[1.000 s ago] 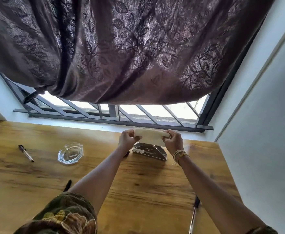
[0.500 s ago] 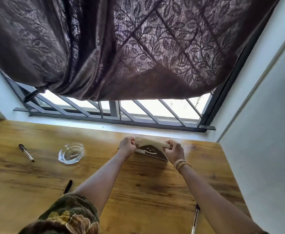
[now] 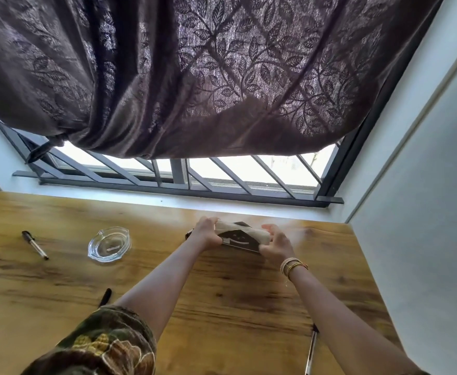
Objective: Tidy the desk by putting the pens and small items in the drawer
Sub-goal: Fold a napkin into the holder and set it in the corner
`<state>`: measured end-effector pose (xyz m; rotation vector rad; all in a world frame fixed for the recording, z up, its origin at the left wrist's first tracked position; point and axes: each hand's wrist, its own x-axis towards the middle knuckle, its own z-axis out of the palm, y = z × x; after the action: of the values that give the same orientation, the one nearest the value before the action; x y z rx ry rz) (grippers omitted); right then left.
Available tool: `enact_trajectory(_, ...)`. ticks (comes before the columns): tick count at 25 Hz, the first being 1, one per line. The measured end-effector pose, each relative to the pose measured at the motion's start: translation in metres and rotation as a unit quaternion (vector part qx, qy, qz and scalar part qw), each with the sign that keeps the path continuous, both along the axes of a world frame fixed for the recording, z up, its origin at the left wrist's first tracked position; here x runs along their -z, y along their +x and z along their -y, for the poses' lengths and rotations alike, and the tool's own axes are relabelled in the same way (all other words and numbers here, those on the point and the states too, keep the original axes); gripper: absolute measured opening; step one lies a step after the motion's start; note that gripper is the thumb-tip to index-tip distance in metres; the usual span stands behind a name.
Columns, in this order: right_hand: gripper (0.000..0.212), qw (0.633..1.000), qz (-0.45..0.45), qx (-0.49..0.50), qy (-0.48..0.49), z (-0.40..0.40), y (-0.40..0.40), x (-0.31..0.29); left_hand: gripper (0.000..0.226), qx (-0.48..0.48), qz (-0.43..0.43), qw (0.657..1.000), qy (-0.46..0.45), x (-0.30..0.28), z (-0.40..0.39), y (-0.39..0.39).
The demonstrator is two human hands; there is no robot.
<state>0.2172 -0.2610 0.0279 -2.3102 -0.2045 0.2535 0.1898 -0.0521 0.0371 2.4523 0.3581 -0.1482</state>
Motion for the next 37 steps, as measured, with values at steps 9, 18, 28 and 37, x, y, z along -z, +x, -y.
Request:
enact_trajectory(9,0.042,1.0,-0.019,0.01,-0.018,0.003,0.005,0.016,0.032,-0.015,-0.012,0.998,-0.065,0.004,-0.008,0.012)
enact_trajectory(18,0.037,0.994,-0.054,0.02,0.092,0.009,-0.012,-0.003,0.038,-0.043,0.031,0.989,-0.14,-0.013,-0.008,-0.011)
enact_trajectory(28,0.016,0.984,-0.06,-0.023,0.168,-0.023,-0.072,-0.023,0.024,-0.15,0.064,0.939,-0.304,-0.037,-0.021,-0.122)
enact_trajectory(37,0.017,0.974,-0.111,-0.111,0.16,-0.128,-0.139,-0.013,0.026,-0.244,0.094,0.898,-0.353,-0.026,-0.103,-0.23)
